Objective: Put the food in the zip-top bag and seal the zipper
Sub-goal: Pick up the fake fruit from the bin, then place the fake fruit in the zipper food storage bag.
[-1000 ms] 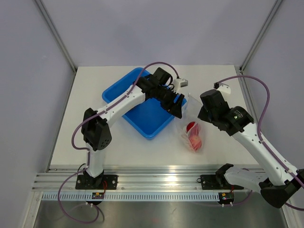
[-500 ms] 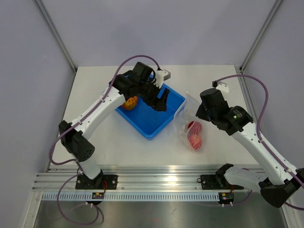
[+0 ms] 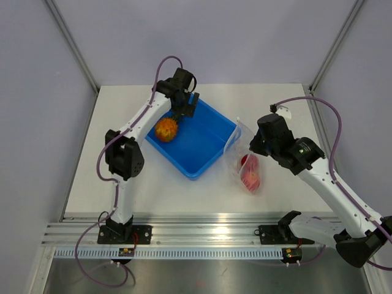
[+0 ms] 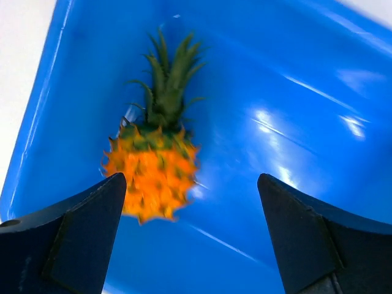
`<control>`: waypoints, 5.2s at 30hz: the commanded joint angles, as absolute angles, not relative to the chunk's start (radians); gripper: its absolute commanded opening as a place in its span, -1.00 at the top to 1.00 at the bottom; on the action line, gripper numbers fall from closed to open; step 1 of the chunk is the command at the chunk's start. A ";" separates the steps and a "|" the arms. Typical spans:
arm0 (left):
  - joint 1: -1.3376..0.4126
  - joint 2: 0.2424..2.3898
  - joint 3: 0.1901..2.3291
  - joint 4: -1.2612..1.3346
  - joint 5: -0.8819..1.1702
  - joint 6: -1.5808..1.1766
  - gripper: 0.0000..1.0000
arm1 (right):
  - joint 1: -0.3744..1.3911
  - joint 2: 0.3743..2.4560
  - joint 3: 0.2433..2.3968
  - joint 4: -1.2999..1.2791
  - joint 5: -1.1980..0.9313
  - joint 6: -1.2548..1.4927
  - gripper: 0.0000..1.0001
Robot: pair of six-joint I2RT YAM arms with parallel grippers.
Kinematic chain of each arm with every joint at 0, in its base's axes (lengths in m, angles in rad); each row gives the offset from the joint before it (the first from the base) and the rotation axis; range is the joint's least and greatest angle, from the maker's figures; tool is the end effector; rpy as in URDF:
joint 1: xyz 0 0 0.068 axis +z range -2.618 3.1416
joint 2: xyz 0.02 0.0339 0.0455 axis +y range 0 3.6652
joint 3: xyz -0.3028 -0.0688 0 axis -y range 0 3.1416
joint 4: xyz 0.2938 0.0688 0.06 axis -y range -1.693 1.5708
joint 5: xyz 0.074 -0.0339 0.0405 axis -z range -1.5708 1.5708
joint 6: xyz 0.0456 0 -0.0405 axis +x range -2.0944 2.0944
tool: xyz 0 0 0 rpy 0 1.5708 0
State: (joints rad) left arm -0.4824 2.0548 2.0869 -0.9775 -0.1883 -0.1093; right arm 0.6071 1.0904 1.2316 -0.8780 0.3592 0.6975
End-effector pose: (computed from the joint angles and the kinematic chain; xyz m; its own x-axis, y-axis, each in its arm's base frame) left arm 0.4665 -0.2347 0.3546 -0.7531 0.2734 -0.5985 0.2781 0.9566 0.0870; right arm 0.2136 0.1288 0.4044 -0.6287 0.2955 -0.7194 0.1090 0.9494 0.2947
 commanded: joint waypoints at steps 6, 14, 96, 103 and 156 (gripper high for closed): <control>-0.485 2.218 2.190 -0.890 -0.411 -0.038 -0.72 | 0.612 1.072 1.219 -0.822 0.330 0.683 1.00; -0.485 2.344 2.256 -0.824 -0.429 -0.006 -0.53 | 0.614 1.059 1.207 -0.813 0.327 0.689 1.00; -0.656 1.465 1.453 0.405 0.641 -1.225 1.00 | 0.612 0.954 1.121 -0.698 0.233 0.787 1.00; -0.710 1.488 1.397 0.494 0.637 -1.272 1.00 | 0.614 0.899 1.078 -0.652 0.232 0.821 1.00; -0.764 1.649 1.224 0.549 0.690 -1.354 1.00 | 0.612 0.575 0.750 -0.265 0.232 1.002 1.00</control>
State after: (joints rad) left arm -0.7517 1.6283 1.2469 0.5526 0.6388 -1.3617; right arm 0.6071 0.5915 0.7227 -0.4446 0.2405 0.9604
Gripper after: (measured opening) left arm 0.005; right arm 0.010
